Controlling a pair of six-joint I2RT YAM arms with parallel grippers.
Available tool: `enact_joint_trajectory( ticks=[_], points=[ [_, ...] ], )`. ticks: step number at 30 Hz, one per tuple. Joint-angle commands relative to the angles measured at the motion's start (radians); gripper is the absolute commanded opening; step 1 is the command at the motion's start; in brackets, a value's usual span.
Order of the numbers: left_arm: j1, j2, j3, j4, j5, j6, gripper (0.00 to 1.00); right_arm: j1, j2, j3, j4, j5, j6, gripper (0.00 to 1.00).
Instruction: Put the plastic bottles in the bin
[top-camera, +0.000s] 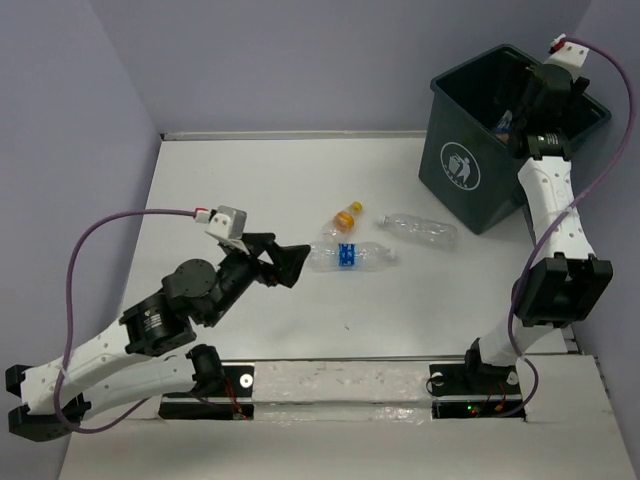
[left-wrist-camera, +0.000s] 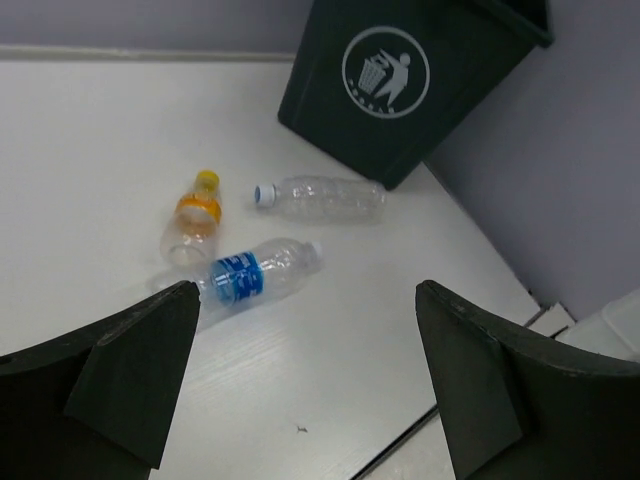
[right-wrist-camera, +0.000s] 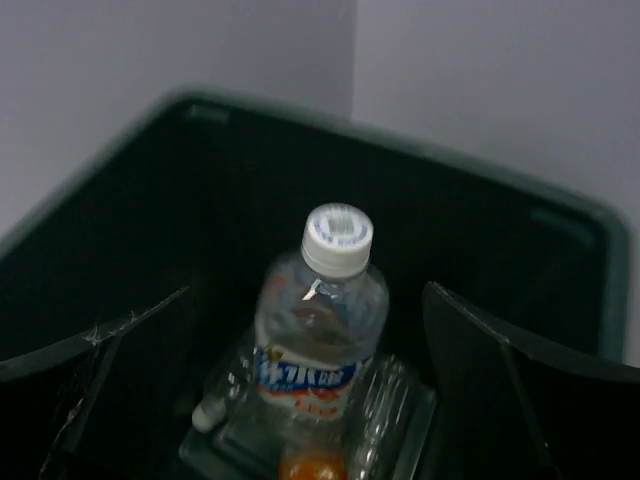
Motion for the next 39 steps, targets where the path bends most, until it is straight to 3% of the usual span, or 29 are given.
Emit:
enact_joint_trajectory(
  ticks=[1, 2, 5, 10, 12, 17, 20, 24, 25, 26, 28, 32, 39],
  points=[
    [-0.002, -0.080, 0.026, -0.003, -0.172, 0.087, 0.99, 0.009, -0.046, 0.103, -0.080, -0.143, 0.103, 1.00],
    [-0.002, -0.092, 0.021, 0.003, -0.196, 0.095, 0.99, 0.037, -0.078, 0.097, -0.072, -0.239, 0.126, 1.00],
    [-0.002, -0.106, 0.027, 0.023, -0.192, 0.128, 0.99, 0.159, -0.150, 0.034, -0.046, -0.326, 0.106, 1.00],
    [-0.002, -0.085, 0.032, 0.007, -0.213, 0.152, 0.99, 0.496, -0.210, -0.185, -0.042, -0.355, 0.181, 1.00],
    [-0.004, -0.082, 0.015, 0.013, -0.215, 0.147, 0.99, 0.558, -0.195, -0.331, -0.002, -0.332, 0.275, 1.00],
    [-0.002, -0.073, -0.019, 0.007, -0.199, 0.139, 0.99, 0.675, -0.142, -0.509, 0.076, -0.258, 0.410, 1.00],
    [-0.004, -0.074, -0.022, -0.022, -0.213, 0.136, 0.99, 0.720, -0.133, -0.554, 0.097, -0.310, 0.303, 0.94],
    [-0.002, -0.106, -0.031, -0.020, -0.209, 0.144, 0.99, 0.733, -0.164, -0.575, -0.067, -0.462, -0.052, 0.90],
    [-0.004, -0.119, -0.032, -0.013, -0.199, 0.150, 0.99, 0.733, -0.200, -0.622, -0.087, -0.553, -0.242, 0.94],
    [-0.002, -0.123, -0.032, -0.010, -0.196, 0.151, 0.99, 0.733, -0.213, -0.644, -0.098, -0.550, -0.350, 0.95],
    [-0.002, -0.132, -0.039, 0.000, -0.189, 0.156, 0.99, 0.733, -0.208, -0.599, -0.168, -0.574, -0.374, 0.97],
    [-0.004, -0.129, -0.036, -0.006, -0.181, 0.161, 0.99, 0.733, -0.144, -0.563, -0.270, -0.777, -0.392, 0.97],
    [-0.004, -0.152, -0.042, -0.002, -0.189, 0.161, 0.99, 0.733, 0.026, -0.508, -0.334, -0.771, -0.432, 0.97]
  ],
)
